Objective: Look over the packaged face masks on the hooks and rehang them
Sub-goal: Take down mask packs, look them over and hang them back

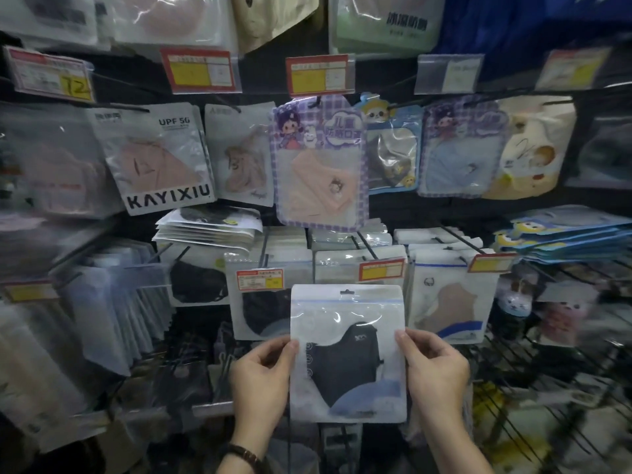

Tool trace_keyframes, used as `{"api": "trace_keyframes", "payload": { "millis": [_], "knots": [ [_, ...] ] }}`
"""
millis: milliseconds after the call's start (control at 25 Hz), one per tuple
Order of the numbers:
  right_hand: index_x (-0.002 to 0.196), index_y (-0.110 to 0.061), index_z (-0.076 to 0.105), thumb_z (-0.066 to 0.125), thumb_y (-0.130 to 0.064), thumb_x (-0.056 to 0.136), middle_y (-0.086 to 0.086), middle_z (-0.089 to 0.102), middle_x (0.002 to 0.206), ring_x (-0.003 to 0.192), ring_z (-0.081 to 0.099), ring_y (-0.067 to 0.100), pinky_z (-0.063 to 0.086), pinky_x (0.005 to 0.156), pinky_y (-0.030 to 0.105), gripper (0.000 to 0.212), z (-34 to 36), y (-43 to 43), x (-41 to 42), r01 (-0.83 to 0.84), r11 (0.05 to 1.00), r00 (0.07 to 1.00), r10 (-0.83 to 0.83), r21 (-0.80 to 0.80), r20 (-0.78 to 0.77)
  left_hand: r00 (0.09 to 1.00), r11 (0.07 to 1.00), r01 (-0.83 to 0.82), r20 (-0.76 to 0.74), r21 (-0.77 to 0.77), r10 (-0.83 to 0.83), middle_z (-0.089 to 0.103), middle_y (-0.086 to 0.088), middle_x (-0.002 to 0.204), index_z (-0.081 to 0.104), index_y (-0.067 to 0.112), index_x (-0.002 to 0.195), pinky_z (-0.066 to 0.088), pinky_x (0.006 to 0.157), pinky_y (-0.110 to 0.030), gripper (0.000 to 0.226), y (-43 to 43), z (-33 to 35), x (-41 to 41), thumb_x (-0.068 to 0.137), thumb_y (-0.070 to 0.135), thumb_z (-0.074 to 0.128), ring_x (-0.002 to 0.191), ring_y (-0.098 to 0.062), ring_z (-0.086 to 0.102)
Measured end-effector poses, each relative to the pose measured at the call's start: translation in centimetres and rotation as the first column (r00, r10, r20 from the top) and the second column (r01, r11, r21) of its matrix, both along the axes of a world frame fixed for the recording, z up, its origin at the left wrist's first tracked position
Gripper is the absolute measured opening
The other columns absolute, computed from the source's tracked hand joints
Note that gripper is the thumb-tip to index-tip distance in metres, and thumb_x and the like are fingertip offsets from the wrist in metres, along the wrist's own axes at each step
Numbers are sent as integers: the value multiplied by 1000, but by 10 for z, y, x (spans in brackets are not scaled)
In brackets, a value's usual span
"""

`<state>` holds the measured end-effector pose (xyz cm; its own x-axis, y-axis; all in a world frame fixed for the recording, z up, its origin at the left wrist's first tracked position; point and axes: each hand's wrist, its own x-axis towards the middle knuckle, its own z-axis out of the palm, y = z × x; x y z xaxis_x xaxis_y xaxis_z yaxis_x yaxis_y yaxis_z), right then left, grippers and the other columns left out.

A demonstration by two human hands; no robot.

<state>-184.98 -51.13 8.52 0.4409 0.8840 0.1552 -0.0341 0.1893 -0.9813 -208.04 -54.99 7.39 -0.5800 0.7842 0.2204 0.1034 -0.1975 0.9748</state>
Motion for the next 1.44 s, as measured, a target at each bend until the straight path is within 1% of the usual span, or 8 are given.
{"api": "trace_keyframes", "payload": {
  "millis": [200, 280, 480, 760, 880, 1040, 1280, 1440],
  "knots": [
    [89, -21, 85, 86, -16, 91, -9, 82, 79, 82, 76, 10, 59, 77, 28, 6, 7, 9, 29, 36, 999, 999, -36, 32, 9, 996, 1000, 5, -89, 12, -4, 79, 26, 81, 83, 33, 84, 56, 71, -10, 17, 15, 7, 27, 88, 17, 88, 79, 8, 74],
    [90, -21, 85, 86, -17, 91, -10, 82, 80, 82, 76, 10, 59, 78, 29, 5, 8, 14, 35, 42, 998, 999, -43, 49, 11, 997, 1000, 1, -73, 10, 0, 79, 26, 81, 84, 31, 88, 53, 69, -6, 12, 18, 10, 33, 88, 19, 88, 79, 8, 74],
    [91, -22, 84, 86, -18, 92, -12, 82, 81, 84, 76, 10, 57, 77, 26, 4, 16, 27, 41, 20, 997, 1000, -19, 72, -10, 1000, 999, 20, 2, 32, -20, 82, 18, 86, 84, 31, 89, 59, 80, -20, 12, 30, 16, 36, 87, 21, 89, 83, 3, 77],
    [89, -25, 84, 86, -20, 92, -14, 82, 83, 86, 77, 11, 60, 81, 31, 7, 24, 50, 44, 25, 997, 1000, -26, 78, 4, 1000, 1000, 23, -20, -9, -23, 79, 26, 85, 82, 36, 87, 55, 69, -7, 13, 45, 24, 43, 87, 25, 89, 82, 8, 74],
    [89, -27, 83, 86, -19, 92, -17, 81, 83, 86, 76, 9, 60, 81, 30, 8, 20, 52, 45, 9, 999, 1000, -9, 39, 12, 1000, 1000, -14, -19, -24, 14, 79, 25, 82, 82, 35, 84, 60, 77, -20, 15, 46, 12, 45, 85, 22, 91, 79, 6, 75],
    [90, -29, 82, 86, -19, 92, -13, 82, 83, 88, 76, 9, 60, 82, 30, 11, 17, 55, 45, 3, 1000, 1000, -3, 13, 18, 997, 998, -41, -62, -45, 38, 80, 24, 82, 84, 34, 84, 60, 78, -26, 12, 52, 6, 42, 85, 24, 91, 77, 6, 75],
    [108, -23, 81, 78, -25, 99, -14, 75, 93, 89, 70, 5, 53, 76, 22, 10, 31, 74, 35, 33, 999, 970, -26, -25, 240, 973, 987, -96, -222, -128, 66, 78, 19, 83, 77, 41, 85, 64, 78, -31, 10, 77, 16, 38, 91, 35, 84, 83, -2, 74],
    [124, -15, 79, 71, -29, 104, 1, 81, 108, 93, 71, 14, 62, 86, 35, 26, 27, 84, 25, 99, 995, 879, -89, 3, 468, 971, 984, -127, -220, -128, 97, 77, 14, 84, 82, 26, 95, 67, 76, -32, 7, 96, 17, 42, 92, 32, 84, 80, -6, 74]
  ]
}}
